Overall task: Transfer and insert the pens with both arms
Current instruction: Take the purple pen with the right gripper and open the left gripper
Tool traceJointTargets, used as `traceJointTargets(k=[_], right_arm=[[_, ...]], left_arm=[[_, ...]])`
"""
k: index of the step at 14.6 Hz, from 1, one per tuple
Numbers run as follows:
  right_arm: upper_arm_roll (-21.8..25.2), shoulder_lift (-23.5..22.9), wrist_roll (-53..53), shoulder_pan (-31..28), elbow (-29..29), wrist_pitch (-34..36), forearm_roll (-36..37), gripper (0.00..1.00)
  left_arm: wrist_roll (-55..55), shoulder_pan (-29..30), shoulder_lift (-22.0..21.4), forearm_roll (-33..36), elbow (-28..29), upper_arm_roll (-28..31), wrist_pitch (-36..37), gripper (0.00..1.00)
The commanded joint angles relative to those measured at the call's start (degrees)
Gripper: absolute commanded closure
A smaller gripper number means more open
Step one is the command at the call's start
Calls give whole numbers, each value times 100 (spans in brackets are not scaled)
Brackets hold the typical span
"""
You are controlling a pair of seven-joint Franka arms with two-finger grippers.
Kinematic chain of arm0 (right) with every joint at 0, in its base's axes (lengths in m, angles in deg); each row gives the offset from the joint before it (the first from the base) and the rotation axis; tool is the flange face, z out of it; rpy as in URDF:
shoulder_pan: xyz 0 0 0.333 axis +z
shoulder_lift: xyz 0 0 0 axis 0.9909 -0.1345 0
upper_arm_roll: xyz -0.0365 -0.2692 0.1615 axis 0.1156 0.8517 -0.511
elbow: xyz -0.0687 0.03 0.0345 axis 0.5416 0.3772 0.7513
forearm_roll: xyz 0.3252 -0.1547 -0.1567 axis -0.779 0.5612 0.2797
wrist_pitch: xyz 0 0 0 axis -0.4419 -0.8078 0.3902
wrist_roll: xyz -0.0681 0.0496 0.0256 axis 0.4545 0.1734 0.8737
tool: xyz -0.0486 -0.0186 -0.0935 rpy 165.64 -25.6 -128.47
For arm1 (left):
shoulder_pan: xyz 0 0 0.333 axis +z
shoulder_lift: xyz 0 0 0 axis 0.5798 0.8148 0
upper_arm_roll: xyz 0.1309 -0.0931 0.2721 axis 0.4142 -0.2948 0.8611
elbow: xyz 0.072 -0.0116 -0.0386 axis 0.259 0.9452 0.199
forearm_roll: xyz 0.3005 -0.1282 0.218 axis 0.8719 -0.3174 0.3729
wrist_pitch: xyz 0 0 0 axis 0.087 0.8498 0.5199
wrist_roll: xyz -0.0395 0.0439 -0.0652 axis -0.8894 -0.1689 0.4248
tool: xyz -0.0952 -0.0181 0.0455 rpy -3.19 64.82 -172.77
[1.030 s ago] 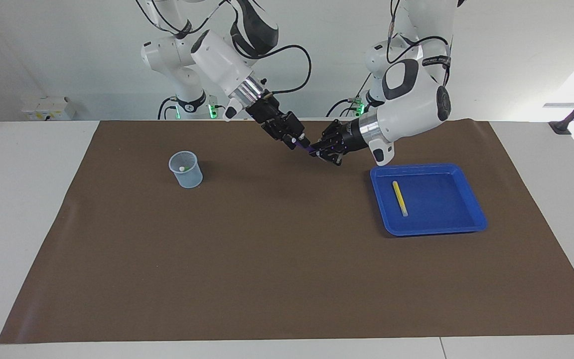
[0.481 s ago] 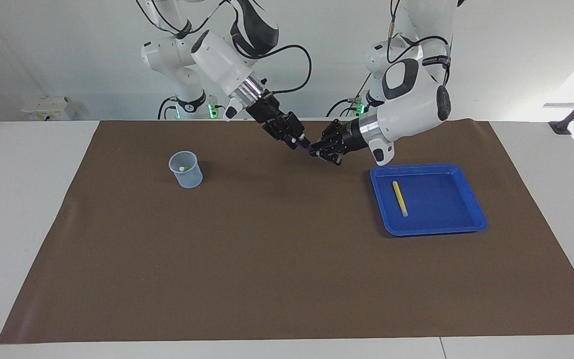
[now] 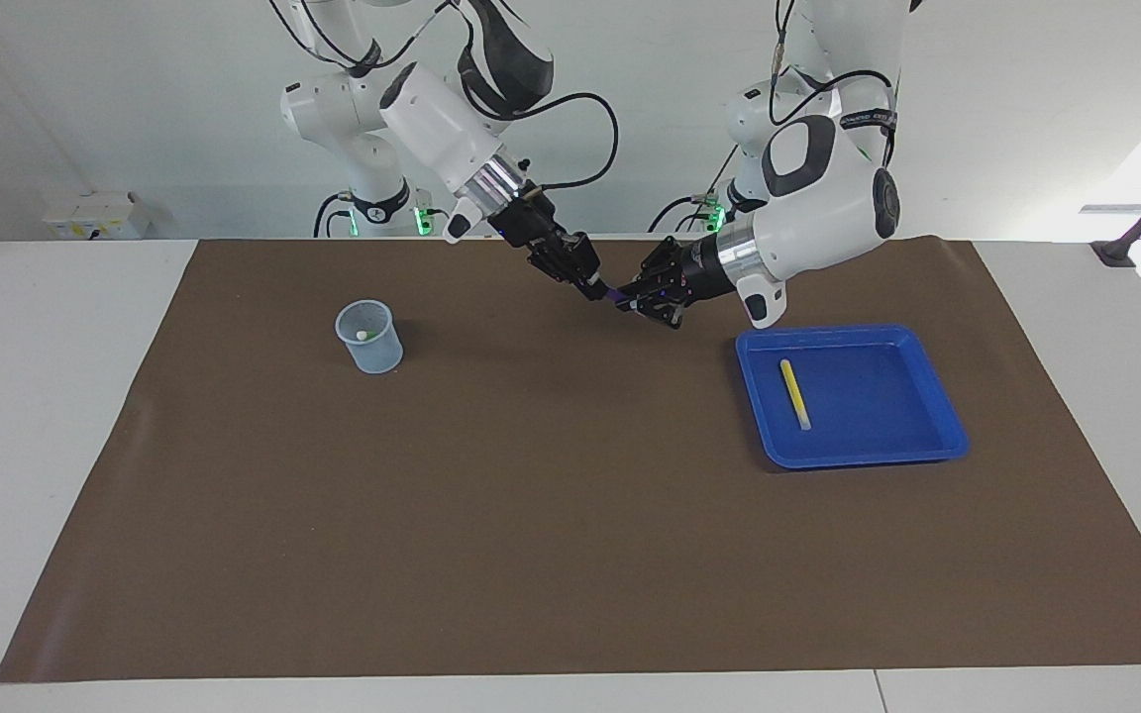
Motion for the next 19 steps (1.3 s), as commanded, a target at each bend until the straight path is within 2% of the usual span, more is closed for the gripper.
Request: traceJointTargets(k=[1, 2, 4, 6, 7, 9, 12, 15, 19], right_arm=[[-27, -20, 180, -33, 91, 78, -141, 100], [-27, -20, 180, -33, 82, 87, -141, 100], [-10, 6, 512, -76, 74, 200, -132, 100], [34, 164, 1022, -373, 56, 952, -19, 100], [34, 269, 1094, -663, 56, 1409, 260, 100], [34, 445, 1400, -1321, 134, 2550, 1260, 100], [43, 473, 2706, -2183, 538, 3994, 2018, 100], [34, 472, 4104, -2729, 627, 4507, 2984, 100], [34, 473, 5065, -2950, 557, 4753, 4505, 100]], left_arm=[[-39, -27, -188, -151, 100, -19, -83, 4], [-39, -28, -196, -134, 91, -19, -92, 0], [57, -19, -197, -20, 47, -10, -92, 0], [267, -10, -188, 453, -49, -19, -49, 0], [408, 25, -179, 577, -67, -19, -48, 0], [750, 60, -135, 1032, -155, -10, -40, 0], [1058, 78, -100, 1702, -226, 51, 4, 0], [2364, 551, -117, 2088, -225, 104, 408, 0], [4288, 868, -117, 3055, -120, 113, 330, 0]])
